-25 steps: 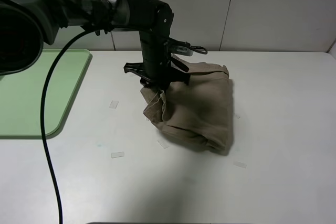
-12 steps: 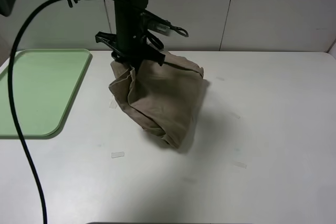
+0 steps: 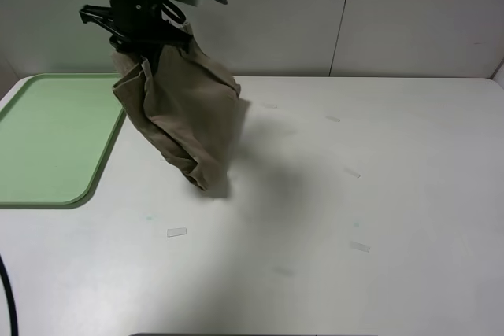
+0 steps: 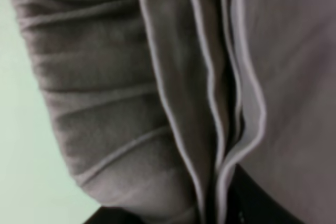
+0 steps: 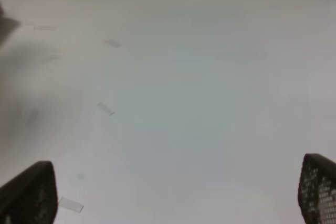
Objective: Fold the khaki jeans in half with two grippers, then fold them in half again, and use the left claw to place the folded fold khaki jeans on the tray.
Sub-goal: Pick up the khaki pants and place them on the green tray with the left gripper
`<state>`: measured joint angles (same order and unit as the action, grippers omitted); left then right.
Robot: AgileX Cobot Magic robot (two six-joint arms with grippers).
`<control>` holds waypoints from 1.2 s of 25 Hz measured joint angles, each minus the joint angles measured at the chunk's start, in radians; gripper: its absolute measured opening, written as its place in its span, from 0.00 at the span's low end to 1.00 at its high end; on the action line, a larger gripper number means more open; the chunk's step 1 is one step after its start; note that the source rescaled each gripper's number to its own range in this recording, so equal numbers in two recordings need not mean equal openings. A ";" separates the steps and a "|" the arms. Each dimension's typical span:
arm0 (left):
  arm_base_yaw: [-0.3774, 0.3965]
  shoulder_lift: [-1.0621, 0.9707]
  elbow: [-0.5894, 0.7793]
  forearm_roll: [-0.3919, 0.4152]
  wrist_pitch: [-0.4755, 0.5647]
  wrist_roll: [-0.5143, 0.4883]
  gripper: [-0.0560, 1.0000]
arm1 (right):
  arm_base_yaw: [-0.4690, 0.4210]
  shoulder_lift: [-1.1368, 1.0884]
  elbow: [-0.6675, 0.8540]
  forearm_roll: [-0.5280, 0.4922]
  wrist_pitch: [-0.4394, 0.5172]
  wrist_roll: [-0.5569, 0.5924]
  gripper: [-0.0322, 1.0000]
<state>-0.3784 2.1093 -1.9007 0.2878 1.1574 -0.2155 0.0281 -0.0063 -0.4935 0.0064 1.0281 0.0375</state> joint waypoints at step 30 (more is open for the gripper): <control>0.448 -0.078 0.401 0.078 -0.340 0.080 0.29 | 0.000 0.000 0.000 0.000 0.000 0.000 1.00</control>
<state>0.0700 2.0314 -1.5000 0.3659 0.8178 -0.1350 0.0281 -0.0063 -0.4935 0.0064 1.0281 0.0375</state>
